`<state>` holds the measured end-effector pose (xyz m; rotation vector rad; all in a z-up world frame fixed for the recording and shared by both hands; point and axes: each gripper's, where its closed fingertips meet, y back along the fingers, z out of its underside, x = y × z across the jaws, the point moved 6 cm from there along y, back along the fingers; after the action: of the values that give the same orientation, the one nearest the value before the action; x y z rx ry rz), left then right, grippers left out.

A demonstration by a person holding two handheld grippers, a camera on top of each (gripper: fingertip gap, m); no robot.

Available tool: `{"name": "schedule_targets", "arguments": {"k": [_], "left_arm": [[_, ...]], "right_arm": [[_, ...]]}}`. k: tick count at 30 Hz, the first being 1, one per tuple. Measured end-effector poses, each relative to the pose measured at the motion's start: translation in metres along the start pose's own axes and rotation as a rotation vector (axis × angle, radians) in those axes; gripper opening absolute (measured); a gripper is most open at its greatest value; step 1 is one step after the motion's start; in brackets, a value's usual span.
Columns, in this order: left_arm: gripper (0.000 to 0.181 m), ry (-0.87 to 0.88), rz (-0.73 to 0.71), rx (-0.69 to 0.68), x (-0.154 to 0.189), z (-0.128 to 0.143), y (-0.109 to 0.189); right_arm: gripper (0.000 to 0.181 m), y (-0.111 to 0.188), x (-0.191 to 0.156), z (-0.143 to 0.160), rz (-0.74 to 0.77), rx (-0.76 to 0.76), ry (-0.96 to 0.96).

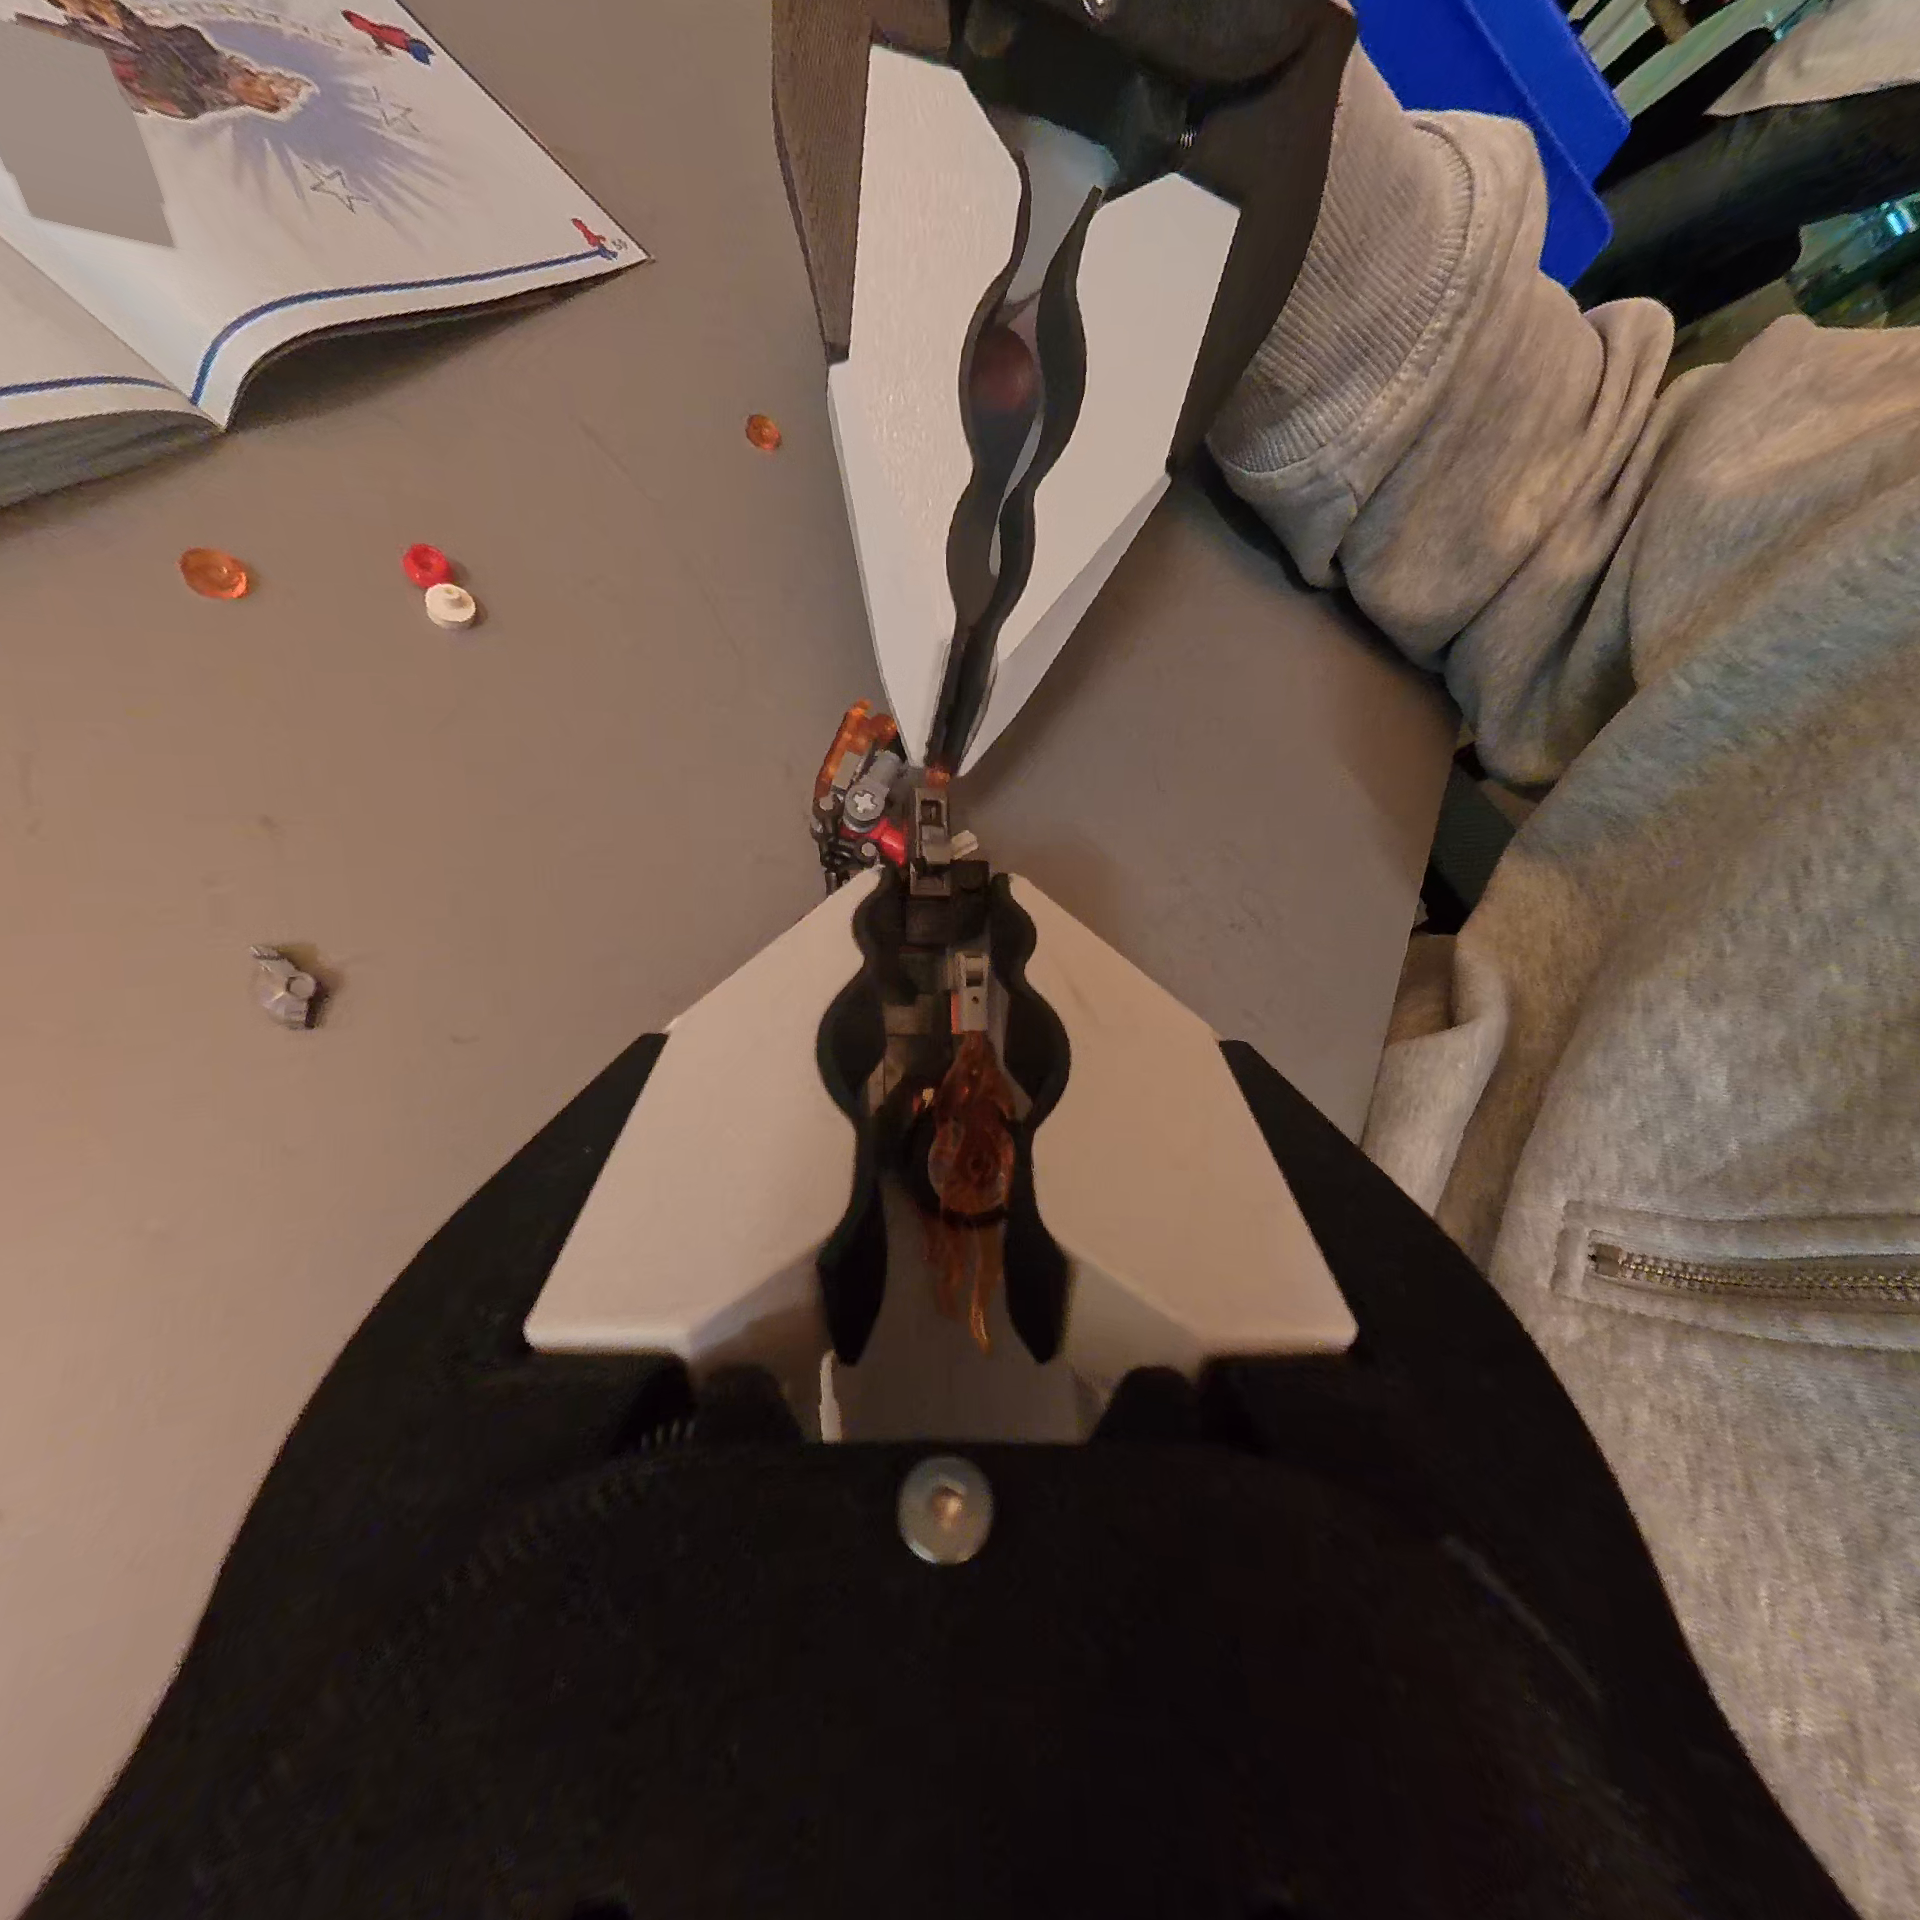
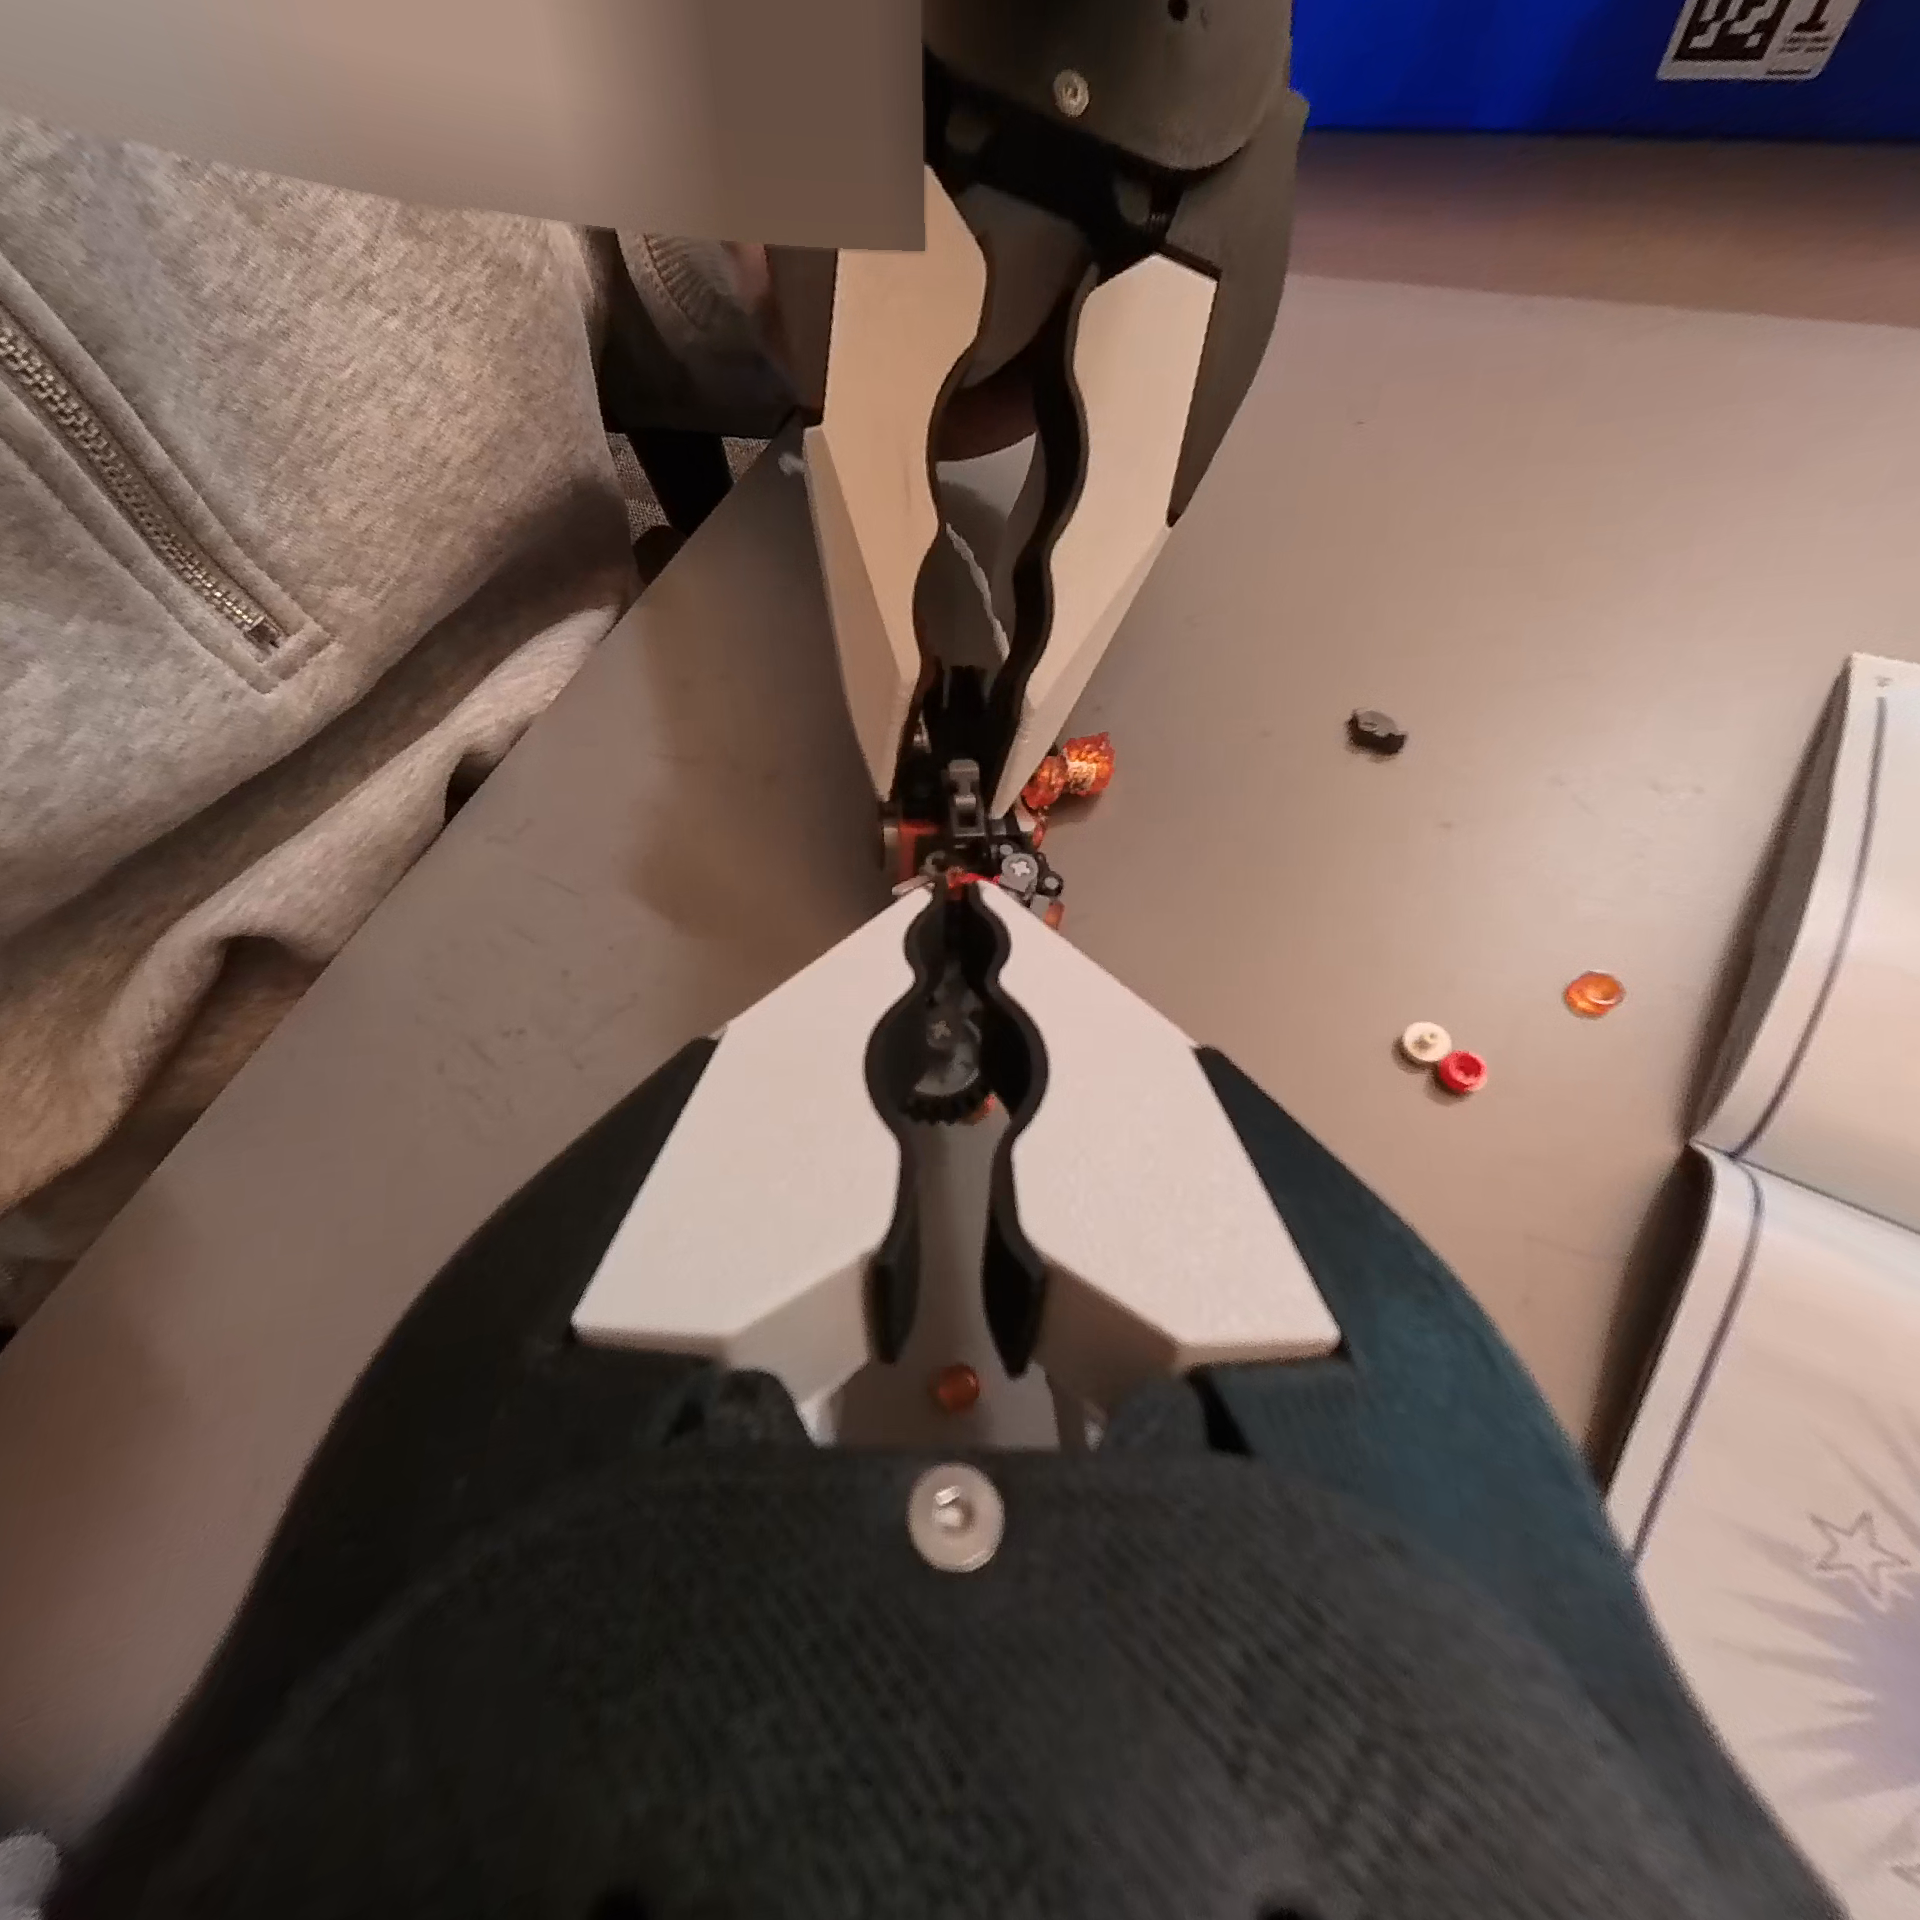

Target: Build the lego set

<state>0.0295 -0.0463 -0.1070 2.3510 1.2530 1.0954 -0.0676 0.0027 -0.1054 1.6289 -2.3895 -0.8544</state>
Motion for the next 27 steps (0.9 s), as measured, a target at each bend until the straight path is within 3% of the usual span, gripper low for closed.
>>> {"name": "schedule_targets", "arguments": {"k": [27], "left_arm": [[0.016,-0.027,0.08,0.017,-0.0023,0.0011,-0.0024]], "right_arm": [[0.0,-0.0048,0.0027,-0.0012,-0.059,0.02,0.079]]}}
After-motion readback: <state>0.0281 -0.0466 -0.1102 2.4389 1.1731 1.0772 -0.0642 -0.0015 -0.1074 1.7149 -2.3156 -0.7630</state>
